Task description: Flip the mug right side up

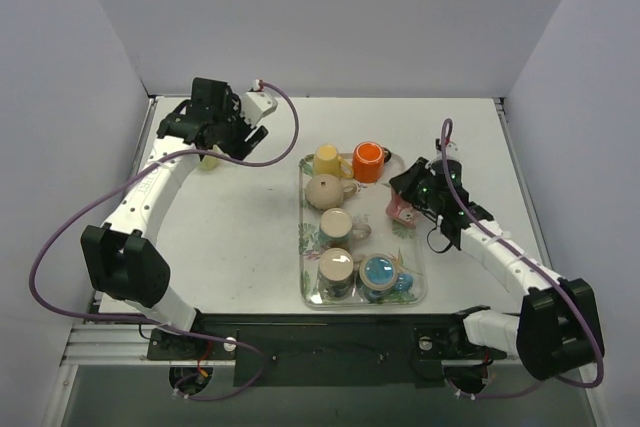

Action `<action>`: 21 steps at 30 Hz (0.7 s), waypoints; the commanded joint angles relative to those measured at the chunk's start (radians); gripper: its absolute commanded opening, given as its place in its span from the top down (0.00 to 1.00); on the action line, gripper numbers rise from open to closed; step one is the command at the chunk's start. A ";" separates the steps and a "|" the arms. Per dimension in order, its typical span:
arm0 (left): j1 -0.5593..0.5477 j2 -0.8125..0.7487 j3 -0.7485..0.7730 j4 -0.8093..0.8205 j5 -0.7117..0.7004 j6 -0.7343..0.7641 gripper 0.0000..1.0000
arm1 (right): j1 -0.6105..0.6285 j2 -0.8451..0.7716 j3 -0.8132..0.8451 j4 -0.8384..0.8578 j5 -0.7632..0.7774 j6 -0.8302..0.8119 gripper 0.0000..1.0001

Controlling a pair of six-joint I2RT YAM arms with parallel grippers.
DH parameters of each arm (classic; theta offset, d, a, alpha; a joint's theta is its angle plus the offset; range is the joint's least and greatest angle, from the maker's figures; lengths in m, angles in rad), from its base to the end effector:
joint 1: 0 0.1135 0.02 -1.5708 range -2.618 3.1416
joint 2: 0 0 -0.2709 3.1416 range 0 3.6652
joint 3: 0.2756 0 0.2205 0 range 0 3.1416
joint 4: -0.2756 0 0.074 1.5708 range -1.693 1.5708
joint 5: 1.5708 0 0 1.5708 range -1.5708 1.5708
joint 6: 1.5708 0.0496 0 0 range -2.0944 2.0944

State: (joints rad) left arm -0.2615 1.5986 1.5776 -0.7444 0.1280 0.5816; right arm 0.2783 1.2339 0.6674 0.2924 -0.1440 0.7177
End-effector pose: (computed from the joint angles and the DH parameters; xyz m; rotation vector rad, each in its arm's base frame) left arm 0.3169 -0.0914 0.3545 1.0104 2.0978 0.0107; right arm 0.2482 0.0783 0.2726 0.3163 1.8979 0.8170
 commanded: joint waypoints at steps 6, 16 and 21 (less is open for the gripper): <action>-0.022 -0.040 0.108 -0.179 0.347 0.069 0.22 | 0.050 -0.261 -0.063 0.249 -0.180 -0.532 1.00; -0.117 -0.046 0.292 -0.443 0.561 0.216 0.12 | 0.059 -0.341 0.037 0.288 -0.531 -0.615 1.00; -0.211 -0.080 0.378 -0.475 0.611 0.216 0.10 | 0.133 -0.369 0.185 0.096 -0.675 -0.742 1.00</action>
State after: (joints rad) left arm -0.4133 1.5890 1.8809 -1.1488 0.6209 0.7502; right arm 0.3576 0.9379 0.6823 0.3035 -0.6167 0.1249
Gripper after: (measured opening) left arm 0.897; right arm 0.067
